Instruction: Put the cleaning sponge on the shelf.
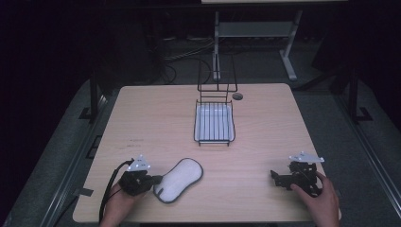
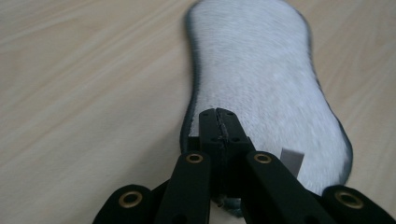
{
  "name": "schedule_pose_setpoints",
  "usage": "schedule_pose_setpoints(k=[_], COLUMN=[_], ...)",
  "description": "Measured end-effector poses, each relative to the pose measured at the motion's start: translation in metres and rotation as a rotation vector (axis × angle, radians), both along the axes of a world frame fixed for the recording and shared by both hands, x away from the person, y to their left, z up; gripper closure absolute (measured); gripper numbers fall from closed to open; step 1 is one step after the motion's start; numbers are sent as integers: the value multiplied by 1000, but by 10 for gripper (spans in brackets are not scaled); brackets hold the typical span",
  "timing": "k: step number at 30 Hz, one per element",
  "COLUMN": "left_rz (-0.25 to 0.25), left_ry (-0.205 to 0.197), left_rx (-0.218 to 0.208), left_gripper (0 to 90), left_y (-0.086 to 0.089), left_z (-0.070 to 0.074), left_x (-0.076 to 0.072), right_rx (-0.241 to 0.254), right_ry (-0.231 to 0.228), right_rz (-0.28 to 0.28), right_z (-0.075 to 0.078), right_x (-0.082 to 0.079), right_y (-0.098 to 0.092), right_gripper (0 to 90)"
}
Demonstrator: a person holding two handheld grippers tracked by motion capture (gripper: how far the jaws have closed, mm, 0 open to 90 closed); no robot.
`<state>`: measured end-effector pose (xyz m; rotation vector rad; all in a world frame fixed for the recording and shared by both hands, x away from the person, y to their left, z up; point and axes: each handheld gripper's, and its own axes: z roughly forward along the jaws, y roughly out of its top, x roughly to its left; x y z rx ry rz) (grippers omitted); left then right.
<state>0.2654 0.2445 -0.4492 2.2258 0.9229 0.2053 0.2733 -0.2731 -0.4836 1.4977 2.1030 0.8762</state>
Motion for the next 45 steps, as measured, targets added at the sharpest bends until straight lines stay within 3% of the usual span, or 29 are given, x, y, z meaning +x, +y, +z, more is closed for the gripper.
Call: schedule_pose_setpoints(k=[4,9,13,18,25,26,27,30,31,33,35,37,45], left_rz=[34,40,32,16,-20,-24,-32,-49,-65,-98,-110,-119,-154], left_ry=[-8,-14,-32,-41,-35,-33,-21,-16,-17,-19,-21,-27,-30], left_rx=[25,48,25,-47,-102,-108,-116,-112,-111,-111,-109,-82,-2], left_gripper=[899,899,899,889,639,639,529,398,398,253,181,135,130], left_y=[8,10,8,6,-3,-5,-9,-15,-17,-23,-26,-31,-43], left_z=[0,-2,2,8,13,12,11,11,10,8,7,5,-8], left_x=[9,19,23,21,19,19,19,18,18,17,16,16,16], right_rx=[0,0,0,0,0,0,0,0,0,0,0,0,0], right_ry=[0,0,-1,-1,0,0,0,-1,-1,-1,-1,-1,-1], right_rz=[0,1,1,1,0,0,0,1,1,1,1,1,1], right_z=[0,0,0,0,0,0,0,0,0,0,0,0,0], right_x=[0,0,0,0,0,0,0,0,0,0,0,0,0], right_y=[0,0,0,0,0,0,0,0,0,0,0,0,0], right_gripper=[0,0,0,0,0,0,0,0,0,0,0,0,0])
